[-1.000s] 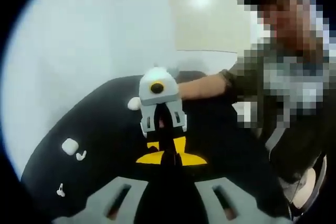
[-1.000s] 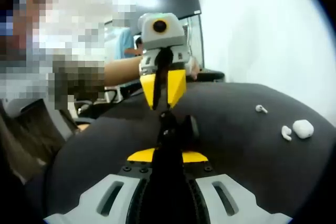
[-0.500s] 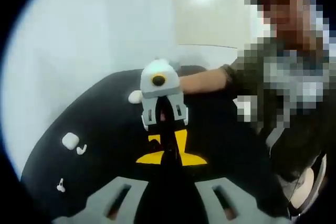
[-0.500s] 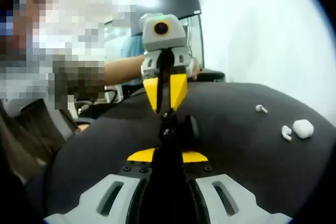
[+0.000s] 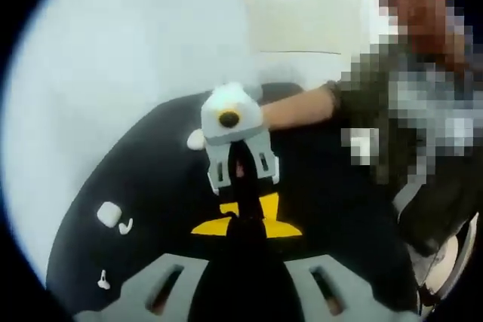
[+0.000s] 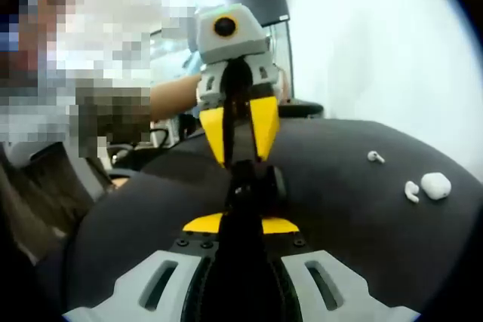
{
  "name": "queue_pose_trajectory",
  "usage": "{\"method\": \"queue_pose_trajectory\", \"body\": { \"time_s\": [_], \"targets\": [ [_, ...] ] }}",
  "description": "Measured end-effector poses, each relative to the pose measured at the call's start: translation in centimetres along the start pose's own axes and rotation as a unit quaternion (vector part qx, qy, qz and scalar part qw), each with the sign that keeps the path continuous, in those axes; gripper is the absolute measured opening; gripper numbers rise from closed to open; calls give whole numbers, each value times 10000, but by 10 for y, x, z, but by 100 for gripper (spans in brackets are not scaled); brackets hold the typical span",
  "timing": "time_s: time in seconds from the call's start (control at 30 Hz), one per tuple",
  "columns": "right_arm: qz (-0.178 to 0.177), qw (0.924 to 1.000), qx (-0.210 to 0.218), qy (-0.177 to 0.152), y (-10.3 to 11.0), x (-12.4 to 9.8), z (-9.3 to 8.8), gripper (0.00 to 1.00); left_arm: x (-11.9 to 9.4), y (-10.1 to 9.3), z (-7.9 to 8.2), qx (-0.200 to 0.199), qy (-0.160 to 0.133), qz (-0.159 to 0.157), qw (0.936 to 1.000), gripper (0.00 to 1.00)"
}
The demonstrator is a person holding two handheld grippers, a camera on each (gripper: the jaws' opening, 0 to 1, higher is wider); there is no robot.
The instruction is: Pick up three earphones and place each one into its charging case using tactile feedback, ensure that each earphone is properly inserted and securely positioned inside the case.
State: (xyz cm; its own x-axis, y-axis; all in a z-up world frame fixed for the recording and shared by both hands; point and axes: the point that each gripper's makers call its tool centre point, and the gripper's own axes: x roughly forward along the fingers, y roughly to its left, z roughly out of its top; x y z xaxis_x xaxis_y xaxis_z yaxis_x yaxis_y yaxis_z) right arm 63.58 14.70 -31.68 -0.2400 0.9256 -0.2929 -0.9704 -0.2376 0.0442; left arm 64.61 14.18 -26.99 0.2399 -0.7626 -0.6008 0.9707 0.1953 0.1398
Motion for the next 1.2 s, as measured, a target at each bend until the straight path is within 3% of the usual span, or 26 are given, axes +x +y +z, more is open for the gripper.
{"method": "queue_pose_trajectory", "body": {
  "time_s": [0.1,0.23,0.43,0.8,1.0,1.2],
  "targets": [
    [3,10000,-3,0,0,0,0,18,2,-4,-9,123,263,-15,9996,12],
    [3,10000,1,2,1,0,0,18,3,-5,-15,201,393,40,9990,8],
    [3,10000,-7,17,1,1,-1,18,-2,-3,-14,226,367,71,9990,4],
    [6,10000,-11,34,1,1,-1,18,-3,-5,-8,231,189,-198,9994,4],
    [1,10000,-38,35,1,1,-1,18,1,-8,-10,239,296,-339,9987,4],
    [-4,10000,-55,34,1,1,-1,18,0,-5,-12,-40,153,-642,9978,3]
  ]
}}
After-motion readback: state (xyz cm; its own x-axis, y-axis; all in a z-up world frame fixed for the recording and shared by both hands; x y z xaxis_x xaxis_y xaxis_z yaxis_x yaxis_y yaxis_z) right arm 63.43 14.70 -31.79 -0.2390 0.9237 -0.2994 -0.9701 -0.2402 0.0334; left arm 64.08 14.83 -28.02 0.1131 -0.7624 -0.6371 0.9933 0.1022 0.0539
